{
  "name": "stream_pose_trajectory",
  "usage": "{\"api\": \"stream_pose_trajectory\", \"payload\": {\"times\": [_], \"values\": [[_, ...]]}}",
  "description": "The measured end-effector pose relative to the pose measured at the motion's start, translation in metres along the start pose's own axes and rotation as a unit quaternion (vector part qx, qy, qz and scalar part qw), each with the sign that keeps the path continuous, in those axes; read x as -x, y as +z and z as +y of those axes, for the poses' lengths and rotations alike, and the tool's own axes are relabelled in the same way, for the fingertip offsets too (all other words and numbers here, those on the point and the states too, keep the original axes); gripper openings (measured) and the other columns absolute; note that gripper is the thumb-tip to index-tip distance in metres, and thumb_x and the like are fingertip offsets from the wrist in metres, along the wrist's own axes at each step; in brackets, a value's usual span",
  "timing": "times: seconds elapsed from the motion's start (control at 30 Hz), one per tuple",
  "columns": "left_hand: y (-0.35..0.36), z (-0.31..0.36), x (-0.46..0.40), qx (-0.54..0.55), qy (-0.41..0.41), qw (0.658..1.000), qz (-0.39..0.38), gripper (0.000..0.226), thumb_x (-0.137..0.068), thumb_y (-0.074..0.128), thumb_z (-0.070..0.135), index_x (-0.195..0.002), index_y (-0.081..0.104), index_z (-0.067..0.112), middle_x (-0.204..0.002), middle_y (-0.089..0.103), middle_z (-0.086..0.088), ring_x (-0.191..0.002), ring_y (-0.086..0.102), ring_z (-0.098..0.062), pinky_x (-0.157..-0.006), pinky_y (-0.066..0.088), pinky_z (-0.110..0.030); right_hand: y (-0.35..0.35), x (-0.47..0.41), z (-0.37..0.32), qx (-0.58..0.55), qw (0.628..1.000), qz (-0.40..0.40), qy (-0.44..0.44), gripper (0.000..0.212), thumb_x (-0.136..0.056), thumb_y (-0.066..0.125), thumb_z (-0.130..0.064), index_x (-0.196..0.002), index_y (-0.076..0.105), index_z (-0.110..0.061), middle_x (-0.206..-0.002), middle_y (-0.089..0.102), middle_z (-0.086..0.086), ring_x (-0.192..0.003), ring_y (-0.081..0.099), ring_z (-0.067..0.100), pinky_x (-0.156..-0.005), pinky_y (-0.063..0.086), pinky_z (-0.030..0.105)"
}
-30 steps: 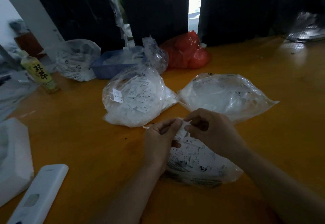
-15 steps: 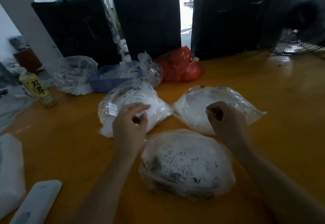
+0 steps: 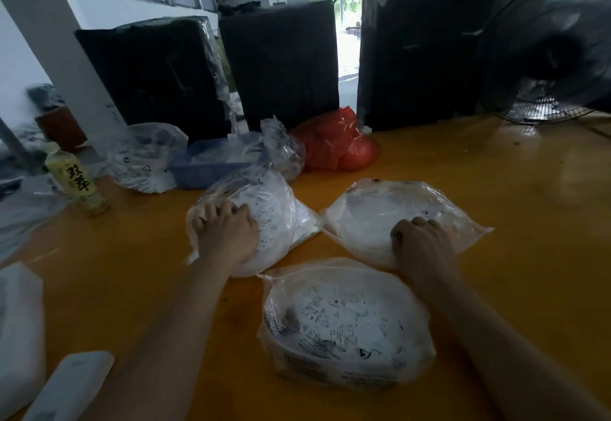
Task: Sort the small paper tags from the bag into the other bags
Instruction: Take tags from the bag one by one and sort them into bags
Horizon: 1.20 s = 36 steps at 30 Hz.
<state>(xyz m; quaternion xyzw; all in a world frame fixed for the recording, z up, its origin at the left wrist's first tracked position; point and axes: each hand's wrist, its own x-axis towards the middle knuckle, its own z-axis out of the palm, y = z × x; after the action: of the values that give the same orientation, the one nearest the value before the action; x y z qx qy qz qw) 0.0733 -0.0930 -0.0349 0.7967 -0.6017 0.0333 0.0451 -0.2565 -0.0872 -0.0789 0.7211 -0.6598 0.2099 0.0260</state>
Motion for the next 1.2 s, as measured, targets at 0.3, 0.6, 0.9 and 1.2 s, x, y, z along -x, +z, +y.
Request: {"api": "stream_pose_trajectory", "payload": {"times": [0.3,0.6,0.9,1.2], "values": [[-0.006,0.002,0.009,0.027,0.02,0.999,0.012,0.055,-0.109,0.024,0.041,-0.162,0.03,0.028,-0.172,0.023,0.005,-0.156,0.012,-0.031,-0.121,0.013,-0.059,0.001,0.001,0.0,-0.003,1.0,-0.014,-0.001,0.025,-0.104,0.052,-0.03,-0.12,0.071,-0.026,-0.123,0.064,0.005,-0.113,0.053,0.025,-0.098,0.047,0.038],[0.005,0.049,0.094,0.246,0.18,0.917,0.258,0.042,-0.102,0.035,0.033,-0.114,0.072,0.019,-0.115,0.068,0.003,-0.113,0.051,-0.016,-0.089,0.031,-0.03,-0.023,0.008,-0.015,-0.264,0.957,0.11,0.051,0.014,-0.101,0.062,-0.021,-0.1,0.073,-0.013,-0.098,0.074,0.001,-0.09,0.063,0.018,-0.078,0.044,0.027],[0.012,0.075,0.128,0.595,0.157,0.779,-0.119,0.046,-0.09,0.065,0.066,-0.13,0.06,0.044,-0.126,0.066,0.024,-0.113,0.063,0.006,-0.086,0.054,-0.014,-0.057,0.036,-0.042,-0.564,0.807,-0.172,-0.007,0.021,-0.099,0.061,-0.023,-0.086,0.077,-0.019,-0.081,0.073,0.006,-0.069,0.059,0.014,-0.069,0.049,0.03],[0.02,0.083,0.131,0.717,0.023,0.689,-0.102,0.016,-0.101,0.067,0.028,-0.1,0.083,0.031,-0.1,0.08,-0.002,-0.095,0.076,-0.016,-0.079,0.058,-0.025,-0.052,0.041,-0.048,-0.46,0.855,-0.228,-0.066,0.035,-0.104,0.048,-0.039,-0.09,0.073,-0.02,-0.083,0.075,0.0,-0.072,0.064,0.017,-0.071,0.051,0.034]]}}
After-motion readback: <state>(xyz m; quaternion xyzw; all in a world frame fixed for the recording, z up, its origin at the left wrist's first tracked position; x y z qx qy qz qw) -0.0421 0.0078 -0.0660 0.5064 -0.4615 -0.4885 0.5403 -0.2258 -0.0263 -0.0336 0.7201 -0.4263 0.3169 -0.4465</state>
